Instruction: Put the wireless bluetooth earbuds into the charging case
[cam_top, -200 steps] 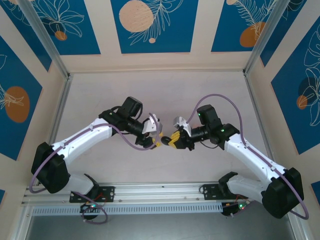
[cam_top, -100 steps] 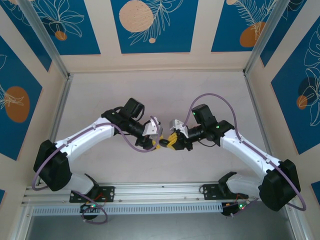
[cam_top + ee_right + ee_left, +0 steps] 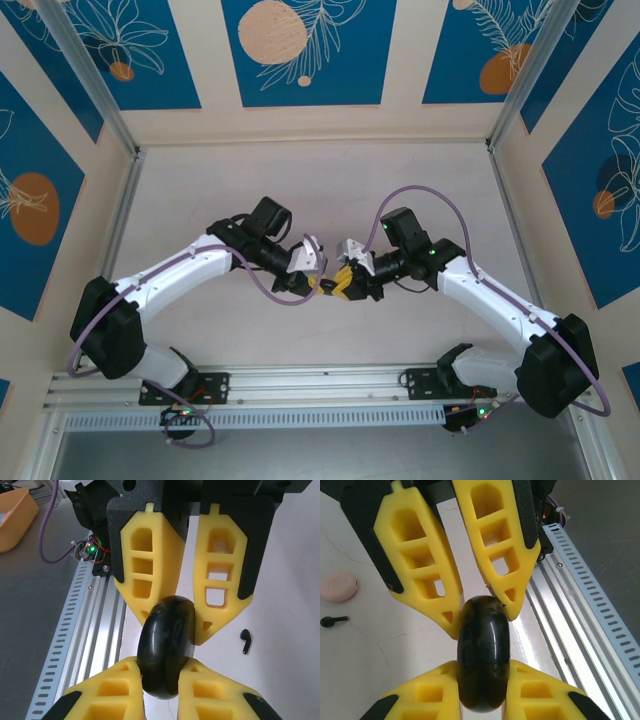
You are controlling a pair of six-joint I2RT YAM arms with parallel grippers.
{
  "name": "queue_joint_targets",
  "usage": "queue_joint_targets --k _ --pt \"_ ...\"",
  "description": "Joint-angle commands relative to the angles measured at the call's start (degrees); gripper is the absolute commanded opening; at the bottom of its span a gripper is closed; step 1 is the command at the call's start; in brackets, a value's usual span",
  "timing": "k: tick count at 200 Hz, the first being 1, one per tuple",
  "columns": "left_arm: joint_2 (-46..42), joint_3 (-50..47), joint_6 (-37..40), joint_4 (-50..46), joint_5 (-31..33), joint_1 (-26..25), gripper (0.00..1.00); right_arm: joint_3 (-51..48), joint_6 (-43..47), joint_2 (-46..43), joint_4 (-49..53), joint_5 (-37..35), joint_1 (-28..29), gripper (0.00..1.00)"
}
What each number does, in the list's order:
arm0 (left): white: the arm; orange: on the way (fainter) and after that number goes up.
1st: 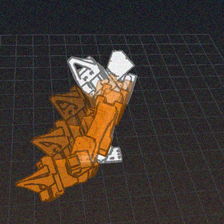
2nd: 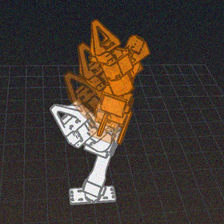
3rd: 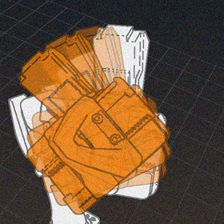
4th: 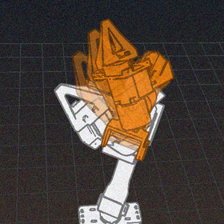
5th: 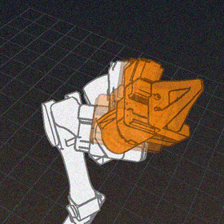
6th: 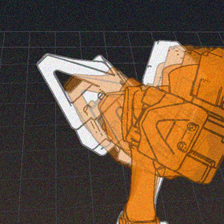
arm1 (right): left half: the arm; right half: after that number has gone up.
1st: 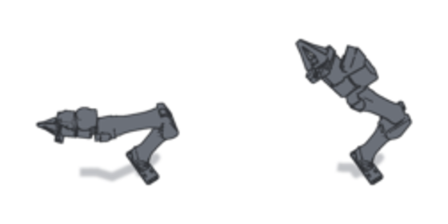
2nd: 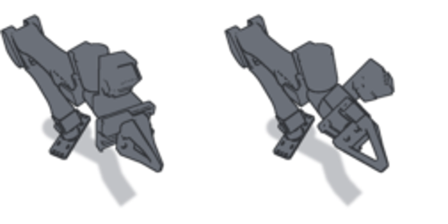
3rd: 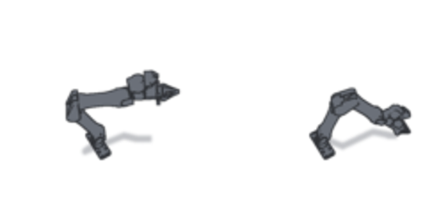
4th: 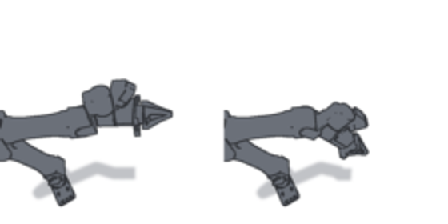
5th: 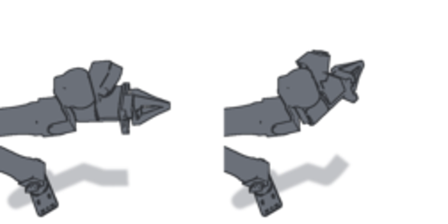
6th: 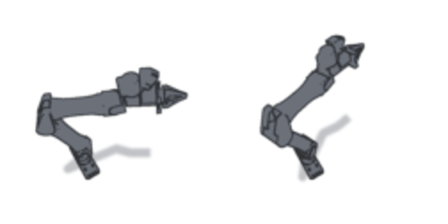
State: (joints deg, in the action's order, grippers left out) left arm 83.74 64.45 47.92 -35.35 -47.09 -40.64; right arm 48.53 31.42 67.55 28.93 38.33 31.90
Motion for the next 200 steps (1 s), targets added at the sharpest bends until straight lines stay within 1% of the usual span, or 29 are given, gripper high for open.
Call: queue_joint_targets --k 1,16,35,59,69,98,113,126,158,200 --pt "-1.0 -1.2 -2.3 4.0 -2.8 -0.6 0.15 -0.8 -1.1 -2.8 -4.9 -1.3 -0.3 0.22" --pt "-1.9 -4.5 -7.2 11.1 -3.7 -0.5 0.14 -2.7 -3.2 -5.4 -7.9 -2.7 -1.2 0.31" --pt "-3.3 -9.8 -15.6 24.1 -4.8 -0.3 0.12 -6.2 -6.9 -9.5 -12.7 -3.5 -2.9 0.38" --pt "-4.5 -16.9 -27.2 42.5 -5.8 -0.3 0.11 -11.1 -12.9 -15.1 -19.8 -4.6 -5.4 0.46" --pt "-4.7 -19.3 -31.1 49.0 -5.8 -0.2 0.11 -13.2 -15.4 -17.5 -22.9 -4.6 -6.6 0.47" --pt "-4.5 -23.3 -37.9 60.8 -5.5 -0.3 0.10 -18.8 -20.6 -23.0 -30.5 -2.3 -8.6 0.56" --pt "-4.1 -23.9 -39.5 63.6 -5.8 -0.2 0.10 -20.3 -21.7 -24.8 -31.7 -1.3 -9.0 0.60" --pt "-3.7 -24.0 -39.9 64.3 -6.5 -0.3 0.10 -20.7 -21.5 -25.4 -30.8 -0.4 -9.0 0.63" --pt "-2.7 -23.5 -40.4 64.9 -8.5 -0.3 0.10 -18.9 -19.5 -23.2 -26.9 1.9 -9.0 0.64" --pt "-2.2 -22.9 -40.4 64.8 -9.5 -0.3 0.10 -16.5 -18.8 -19.3 -26.9 4.7 -9.0 0.62"
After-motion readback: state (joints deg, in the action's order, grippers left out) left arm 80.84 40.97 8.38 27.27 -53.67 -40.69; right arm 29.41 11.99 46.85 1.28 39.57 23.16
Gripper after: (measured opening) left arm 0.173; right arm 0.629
